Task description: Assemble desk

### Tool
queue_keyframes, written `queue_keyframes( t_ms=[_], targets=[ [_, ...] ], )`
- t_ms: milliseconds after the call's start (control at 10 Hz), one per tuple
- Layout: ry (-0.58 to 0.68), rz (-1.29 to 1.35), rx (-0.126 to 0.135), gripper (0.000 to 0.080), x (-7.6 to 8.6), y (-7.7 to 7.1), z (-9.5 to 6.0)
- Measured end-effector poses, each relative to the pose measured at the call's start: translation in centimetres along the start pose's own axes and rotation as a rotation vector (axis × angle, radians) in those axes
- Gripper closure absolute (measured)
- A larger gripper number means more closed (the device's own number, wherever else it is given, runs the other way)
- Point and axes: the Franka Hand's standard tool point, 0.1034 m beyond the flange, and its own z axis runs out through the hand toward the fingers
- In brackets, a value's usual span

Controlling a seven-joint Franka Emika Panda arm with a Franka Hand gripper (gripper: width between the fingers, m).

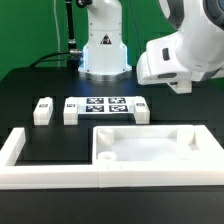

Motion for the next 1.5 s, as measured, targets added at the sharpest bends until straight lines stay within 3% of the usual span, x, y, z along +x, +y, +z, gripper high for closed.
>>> queue_keyframes(
  t_ms=[300, 400, 500, 600, 700, 900, 1100, 1300, 1500],
  targets=[
    [0.242, -0.006, 0.004, 0.0509, 0.6, -0.1, -0.8],
    [0.294, -0.058, -0.003, 0.0509, -0.1, 0.5, -2.9],
    [0.375, -0.137, -0.054, 0.0509, -1.2, 1.5, -7.1],
    [0.422, -0.143, -0.042, 0.0509, -2.0, 1.5, -9.9],
    [0.513, -0.144, -0.043, 0.0509, -1.7, 1.2, -11.5],
    [0.643, -0.140, -0.048, 0.0509, -1.5, 1.5, -10.7],
    [0.808, -0.141, -0.045, 0.0509, -0.8, 1.6, -12.1],
    [0.940, -0.133, 0.023, 0.0509, 0.2, 2.1, -16.4],
    [1.081, -0.126, 0.014, 0.0509, 0.9, 2.2, -16.9]
  ],
)
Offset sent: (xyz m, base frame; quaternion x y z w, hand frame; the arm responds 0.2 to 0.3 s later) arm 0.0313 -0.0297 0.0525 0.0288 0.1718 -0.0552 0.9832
